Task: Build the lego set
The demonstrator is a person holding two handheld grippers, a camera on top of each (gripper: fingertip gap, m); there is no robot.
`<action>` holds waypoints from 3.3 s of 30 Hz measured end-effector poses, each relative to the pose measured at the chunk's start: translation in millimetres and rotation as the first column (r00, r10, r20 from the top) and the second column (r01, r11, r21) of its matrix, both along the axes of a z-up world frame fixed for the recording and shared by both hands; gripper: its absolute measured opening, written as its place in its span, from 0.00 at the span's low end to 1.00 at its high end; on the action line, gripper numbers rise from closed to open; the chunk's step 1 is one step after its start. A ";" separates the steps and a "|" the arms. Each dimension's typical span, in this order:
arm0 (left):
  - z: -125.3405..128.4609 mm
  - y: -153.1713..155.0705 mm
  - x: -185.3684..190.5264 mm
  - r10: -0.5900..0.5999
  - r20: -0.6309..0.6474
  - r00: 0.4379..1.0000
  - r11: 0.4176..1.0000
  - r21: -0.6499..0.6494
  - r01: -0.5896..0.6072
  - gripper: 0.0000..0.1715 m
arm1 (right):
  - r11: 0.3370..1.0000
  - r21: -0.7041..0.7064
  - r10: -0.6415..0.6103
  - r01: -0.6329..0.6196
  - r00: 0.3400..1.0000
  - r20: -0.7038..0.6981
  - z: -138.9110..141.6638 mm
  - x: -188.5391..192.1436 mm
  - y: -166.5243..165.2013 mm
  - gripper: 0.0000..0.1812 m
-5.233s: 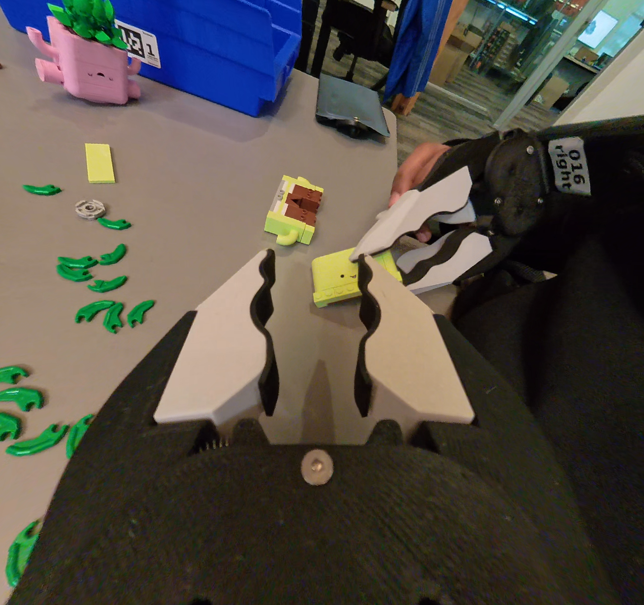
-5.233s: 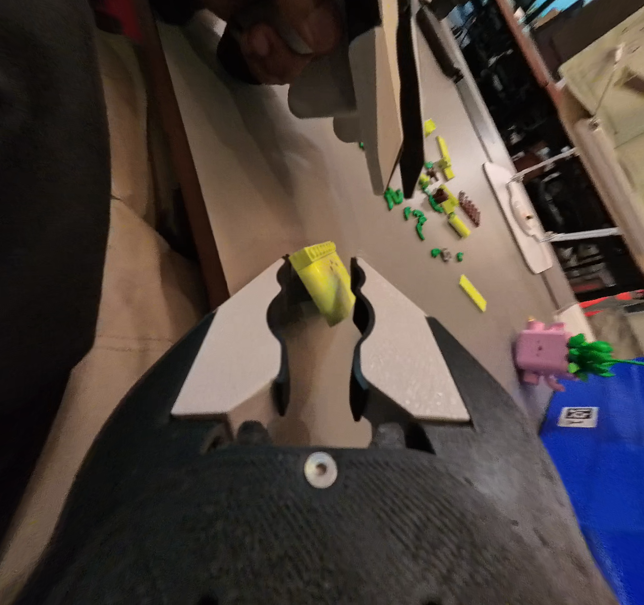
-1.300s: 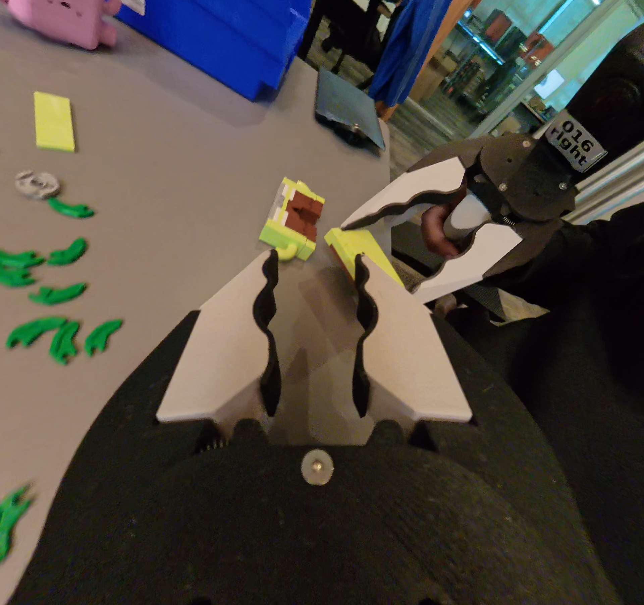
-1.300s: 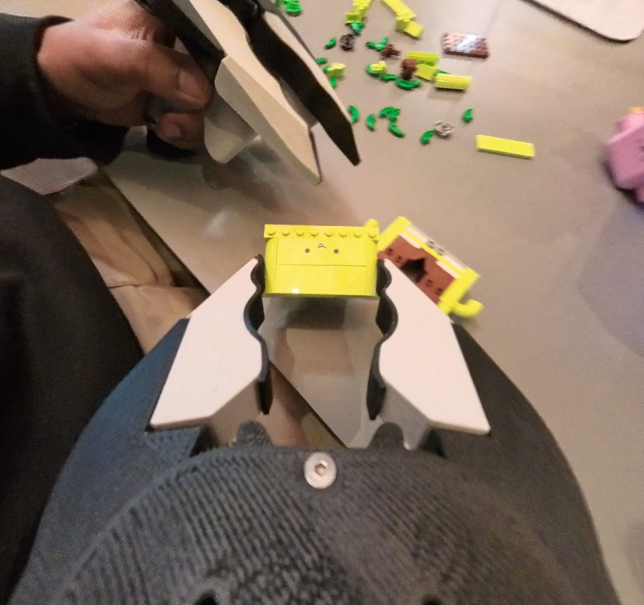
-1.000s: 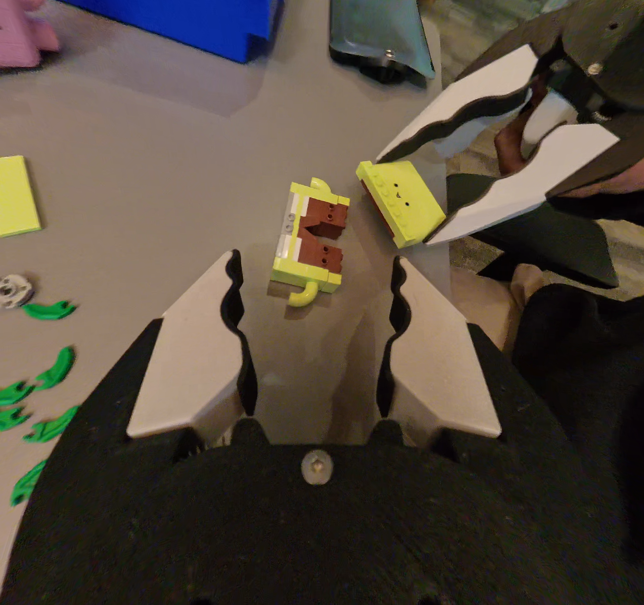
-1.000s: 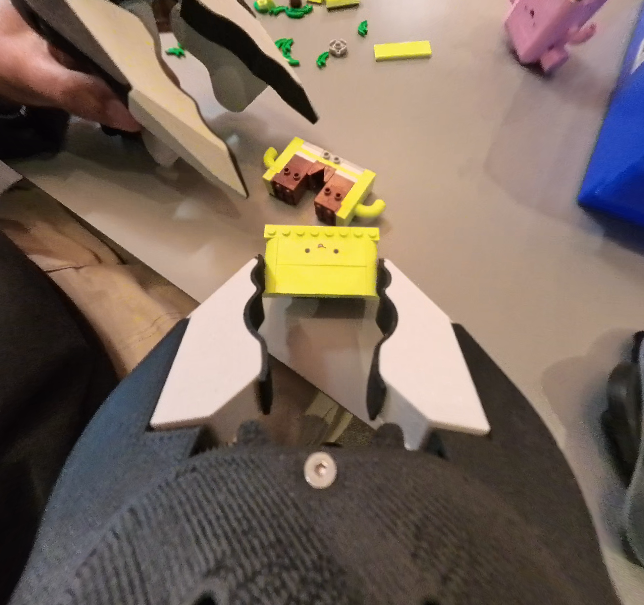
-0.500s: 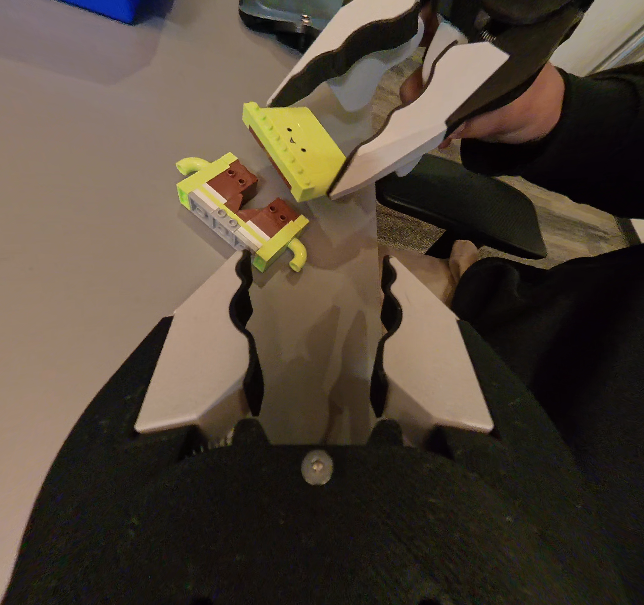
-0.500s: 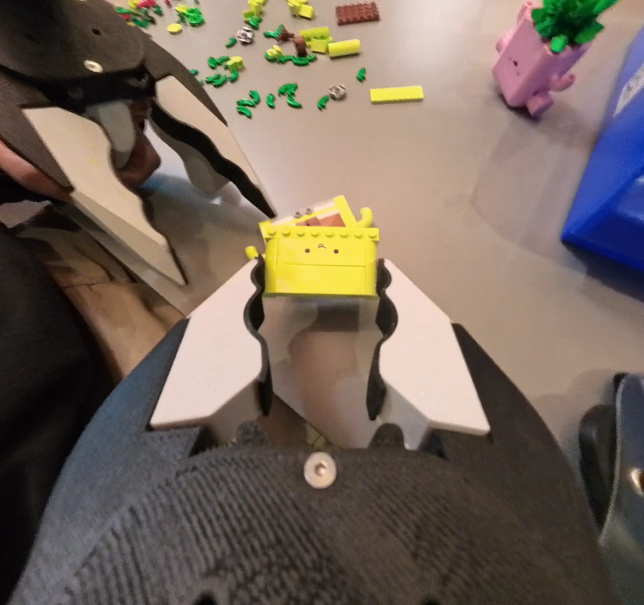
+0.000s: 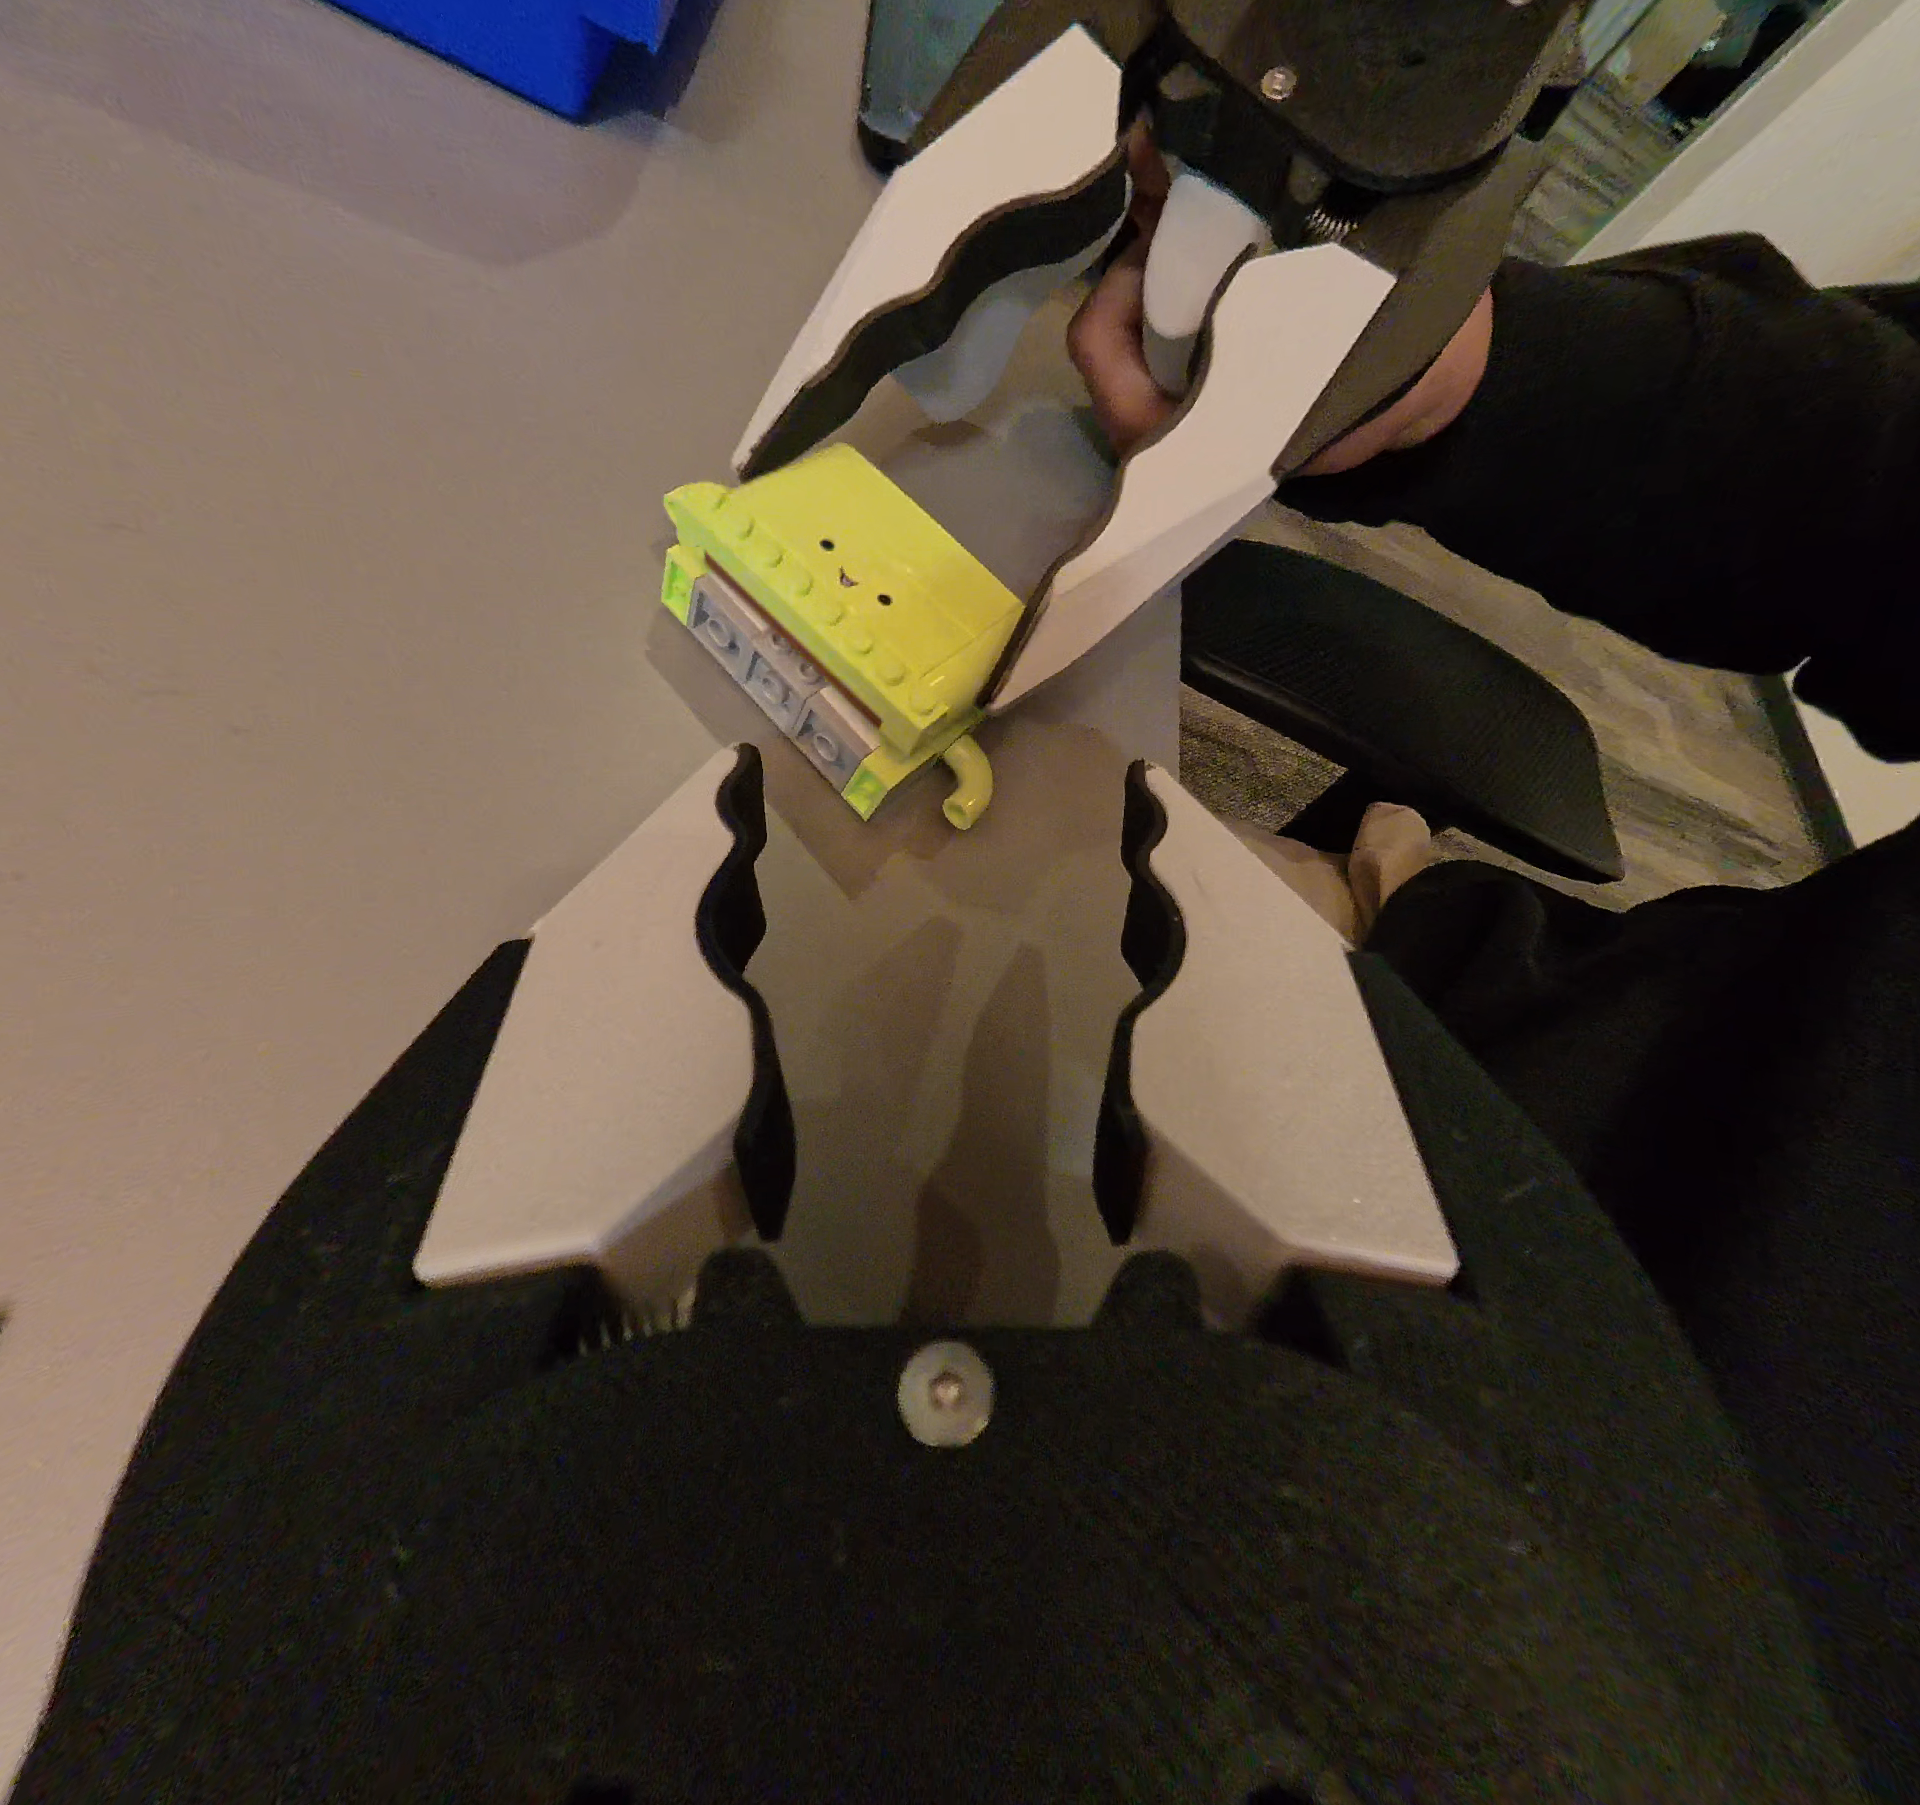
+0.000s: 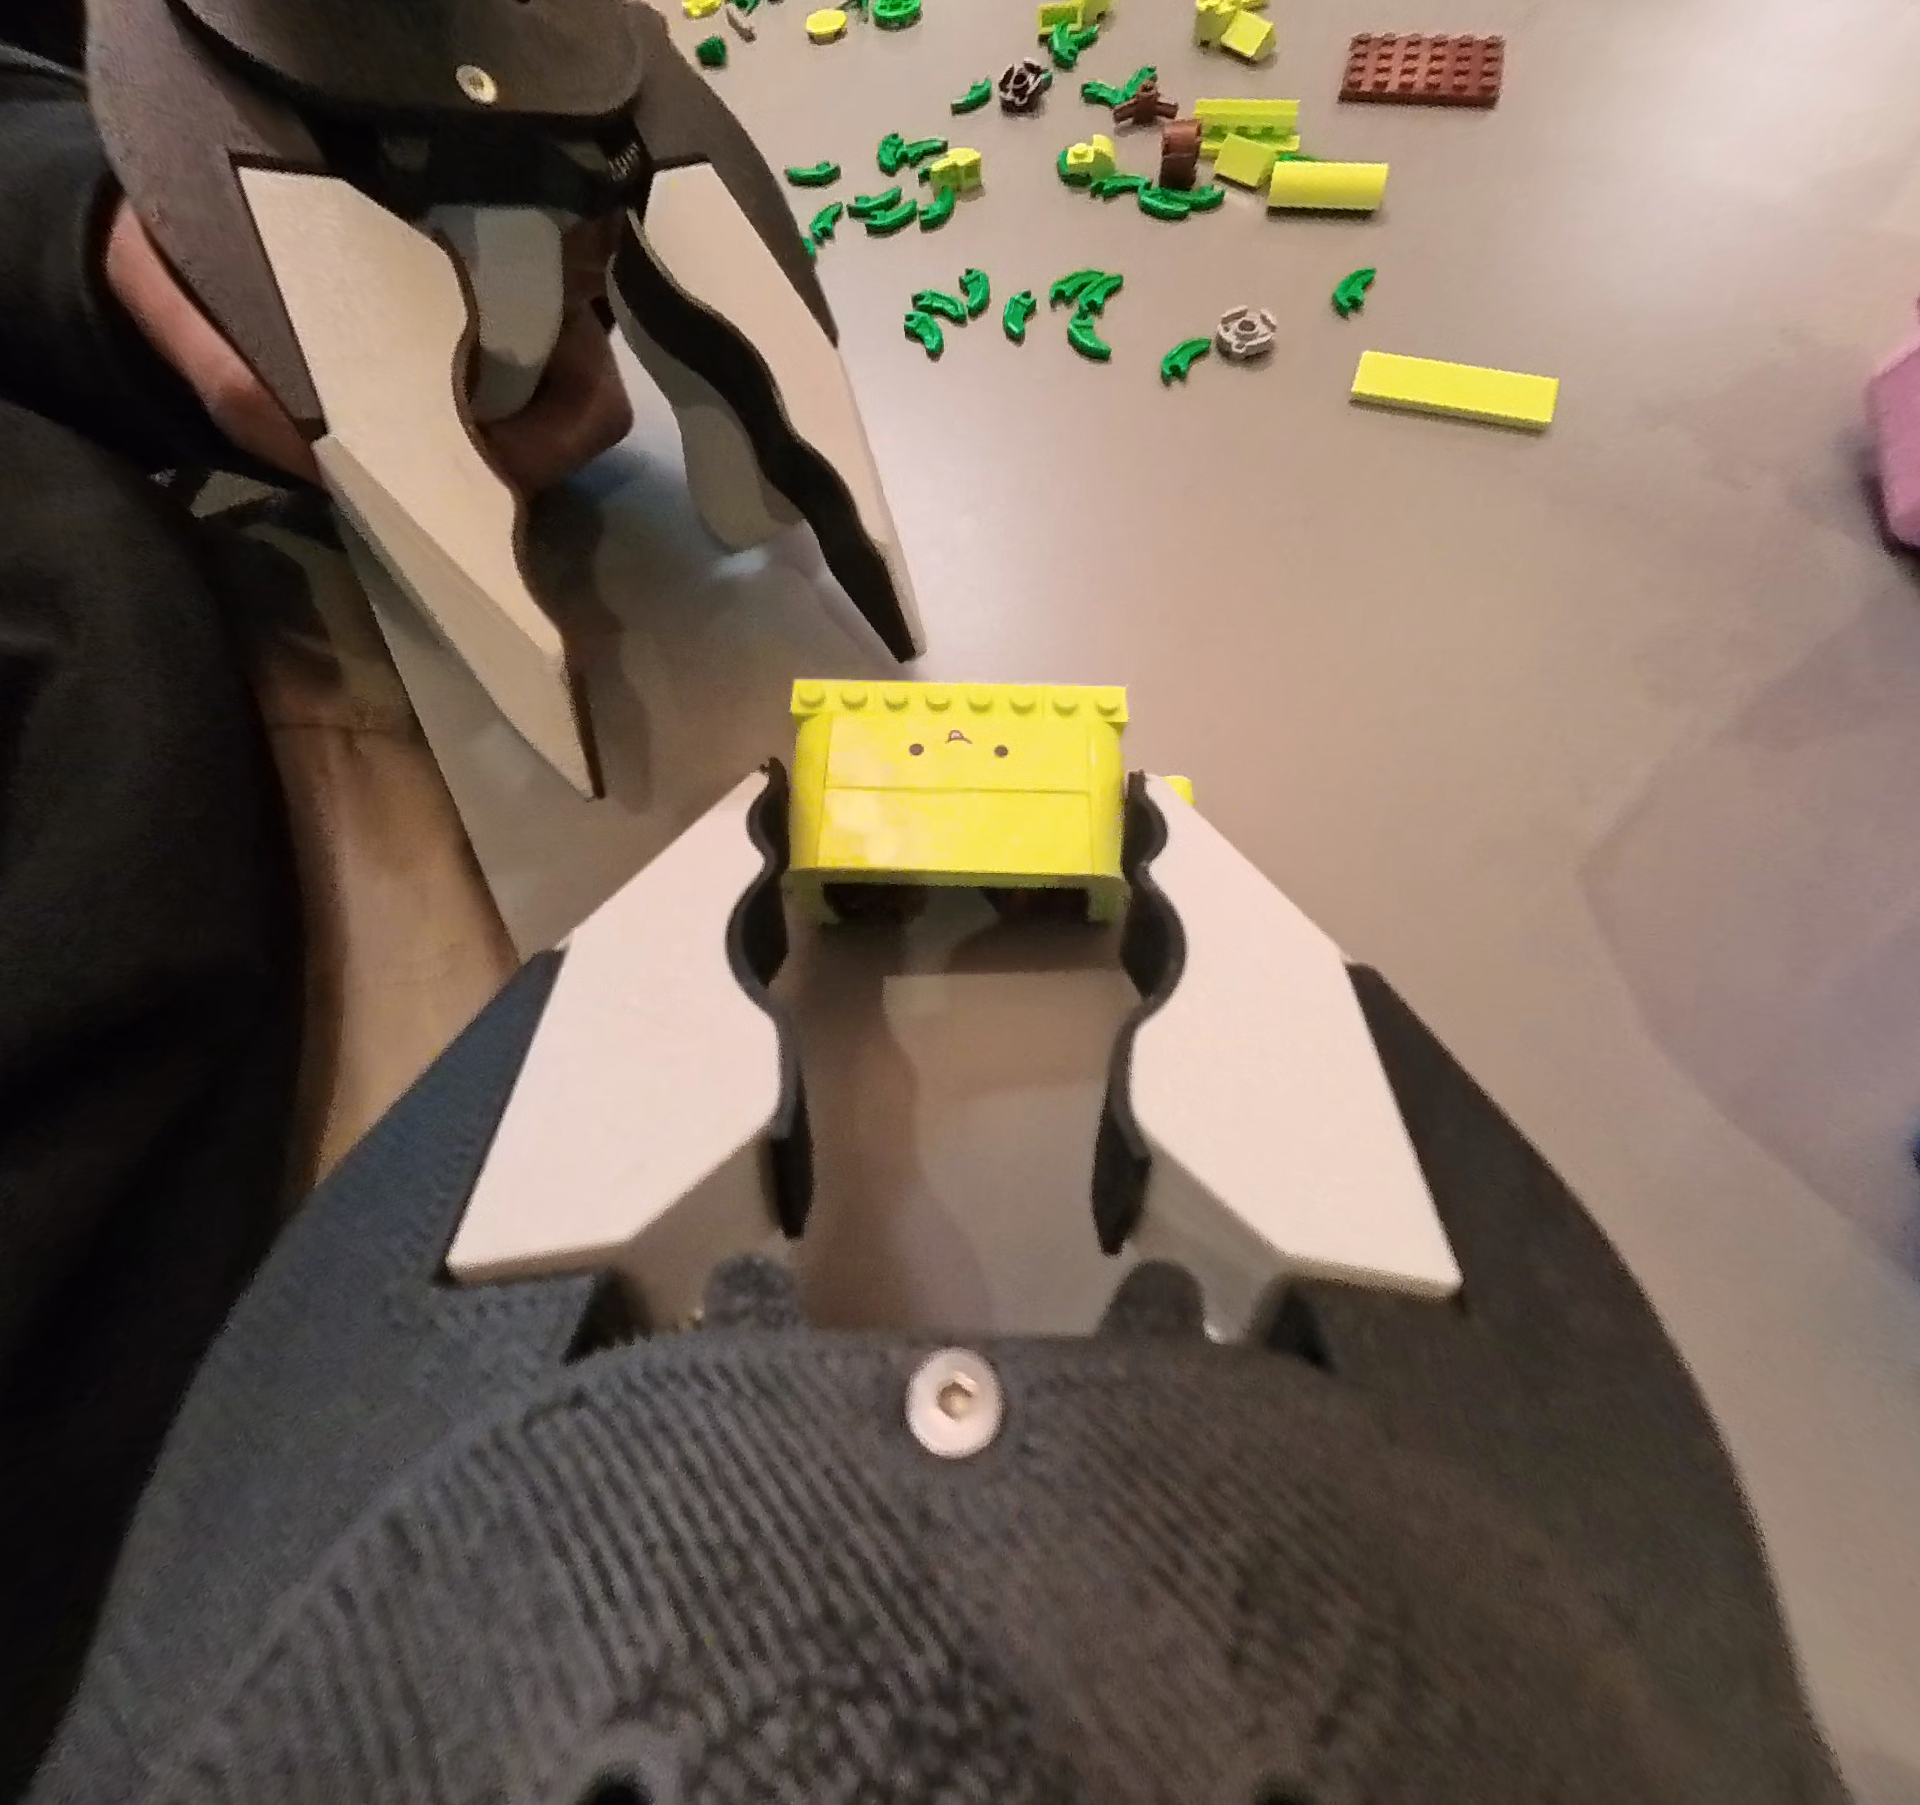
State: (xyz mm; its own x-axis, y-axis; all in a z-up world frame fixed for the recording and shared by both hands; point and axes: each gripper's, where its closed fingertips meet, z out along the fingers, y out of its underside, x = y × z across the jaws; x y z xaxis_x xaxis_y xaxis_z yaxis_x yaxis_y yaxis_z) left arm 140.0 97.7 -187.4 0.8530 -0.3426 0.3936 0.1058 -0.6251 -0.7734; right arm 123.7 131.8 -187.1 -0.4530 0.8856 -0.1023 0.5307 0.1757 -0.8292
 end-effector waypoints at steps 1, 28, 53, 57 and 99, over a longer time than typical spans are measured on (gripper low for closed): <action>-0.1 0.1 -0.3 0.002 -0.003 1.000 1.000 0.001 -0.002 0.39 | 1.000 0.008 0.006 -0.006 1.000 0.004 -2.0 -1.1 0.0 0.35; 3.4 -1.7 -0.9 0.002 0.049 0.999 1.000 0.011 -0.002 0.39 | 0.986 0.162 0.035 -0.049 0.996 0.084 -2.0 -0.5 4.6 0.40; 14.9 -5.1 -6.9 0.011 0.215 0.977 0.999 0.032 -0.019 0.36 | 0.950 0.293 -0.005 -0.109 0.931 0.365 -11.6 -4.6 -4.1 0.36; 13.4 -6.3 -5.1 0.000 0.230 0.973 1.000 0.016 -0.004 0.34 | 0.945 0.313 -0.032 -0.090 0.931 0.364 -11.8 -5.4 -4.0 0.36; 7.2 -8.6 0.1 -0.024 0.231 0.973 0.999 -0.023 0.031 0.33 | 0.971 0.237 -0.078 0.023 0.971 0.225 9.2 -14.7 -1.4 0.38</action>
